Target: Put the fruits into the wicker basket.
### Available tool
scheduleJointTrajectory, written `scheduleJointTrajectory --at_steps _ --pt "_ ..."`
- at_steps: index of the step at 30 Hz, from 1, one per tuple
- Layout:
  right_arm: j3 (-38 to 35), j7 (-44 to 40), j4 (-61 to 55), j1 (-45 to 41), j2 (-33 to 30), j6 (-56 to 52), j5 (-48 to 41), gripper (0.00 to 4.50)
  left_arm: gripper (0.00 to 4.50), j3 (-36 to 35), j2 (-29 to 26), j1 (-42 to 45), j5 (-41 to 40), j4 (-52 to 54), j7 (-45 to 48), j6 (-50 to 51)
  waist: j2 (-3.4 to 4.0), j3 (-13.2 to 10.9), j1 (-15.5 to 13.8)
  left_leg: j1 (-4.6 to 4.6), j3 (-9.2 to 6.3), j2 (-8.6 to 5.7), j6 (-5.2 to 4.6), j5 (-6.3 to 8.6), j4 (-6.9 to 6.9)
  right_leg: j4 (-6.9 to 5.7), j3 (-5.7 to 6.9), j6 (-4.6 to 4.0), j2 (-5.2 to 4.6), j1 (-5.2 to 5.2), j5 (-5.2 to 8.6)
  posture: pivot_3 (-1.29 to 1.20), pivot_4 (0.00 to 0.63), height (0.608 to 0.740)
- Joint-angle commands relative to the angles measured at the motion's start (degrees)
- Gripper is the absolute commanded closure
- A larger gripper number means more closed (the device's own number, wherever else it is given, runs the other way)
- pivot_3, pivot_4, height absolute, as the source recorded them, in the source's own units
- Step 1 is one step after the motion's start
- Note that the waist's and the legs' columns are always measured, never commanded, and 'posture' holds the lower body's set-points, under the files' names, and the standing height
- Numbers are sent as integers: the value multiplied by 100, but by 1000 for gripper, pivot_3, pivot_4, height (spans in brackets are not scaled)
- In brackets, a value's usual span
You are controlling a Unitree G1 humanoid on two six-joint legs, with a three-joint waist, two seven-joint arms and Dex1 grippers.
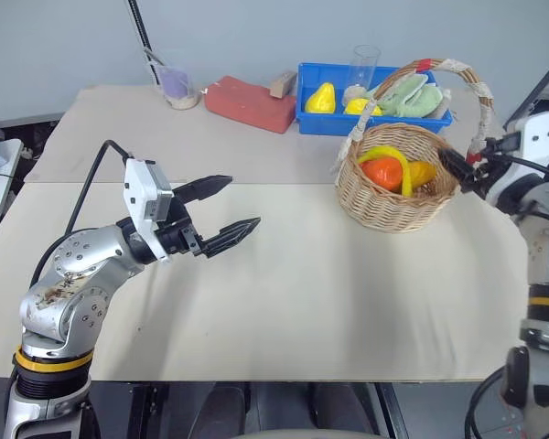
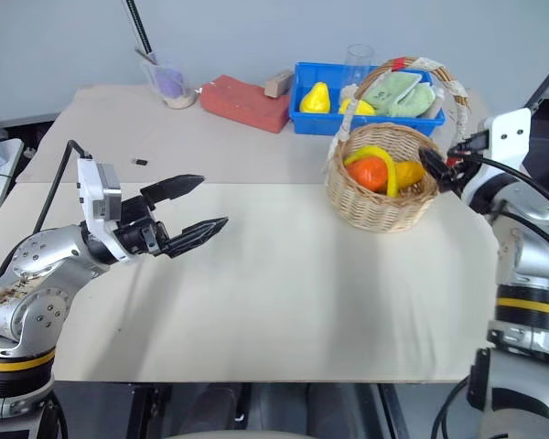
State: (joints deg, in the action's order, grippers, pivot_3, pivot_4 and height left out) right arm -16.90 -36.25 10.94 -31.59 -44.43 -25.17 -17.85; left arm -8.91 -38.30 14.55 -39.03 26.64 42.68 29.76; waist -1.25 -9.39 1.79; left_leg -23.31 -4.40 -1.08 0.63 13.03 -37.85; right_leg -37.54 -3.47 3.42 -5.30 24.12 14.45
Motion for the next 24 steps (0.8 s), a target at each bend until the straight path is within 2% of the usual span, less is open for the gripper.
scheduleJointTrajectory --at_steps 1,8,13,17,24 --pt "-421 -629 -556 365 -579 -324 -388 449 0 -241 -393 -374 431 74 -279 219 0 0 -5 2 0 0 0 0 0 -1 0 0 1 -1 0 0 150 711" --pt "-264 -2279 -1549 1730 -1646 -605 -778 449 0 -1047 -1031 -1945 893 284 -149 291 2 -1 39 12 1 8 -3 2 2 0 -1 -1 5 -5 2 0 150 711" --pt "95 -2611 -1804 1986 -1784 -412 -607 449 0 -1548 -1194 -2776 1130 14 218 7 2 -1 47 16 8 10 -3 2 2 3 -1 -3 4 -9 4 0 150 711" --pt "357 -2830 -1729 1943 -1825 -378 -536 449 0 -1841 -1246 -2911 1184 -93 322 -32 2 -1 -43 13 10 8 -3 2 1 7 0 -3 1 -9 4 0 150 711" --pt "449 -2969 -1609 1786 -1850 -385 -469 449 0 -1836 -1285 -2706 1224 -181 422 10 2 -1 -103 12 11 7 -3 2 1 15 0 -3 -2 -10 4 0 150 711"
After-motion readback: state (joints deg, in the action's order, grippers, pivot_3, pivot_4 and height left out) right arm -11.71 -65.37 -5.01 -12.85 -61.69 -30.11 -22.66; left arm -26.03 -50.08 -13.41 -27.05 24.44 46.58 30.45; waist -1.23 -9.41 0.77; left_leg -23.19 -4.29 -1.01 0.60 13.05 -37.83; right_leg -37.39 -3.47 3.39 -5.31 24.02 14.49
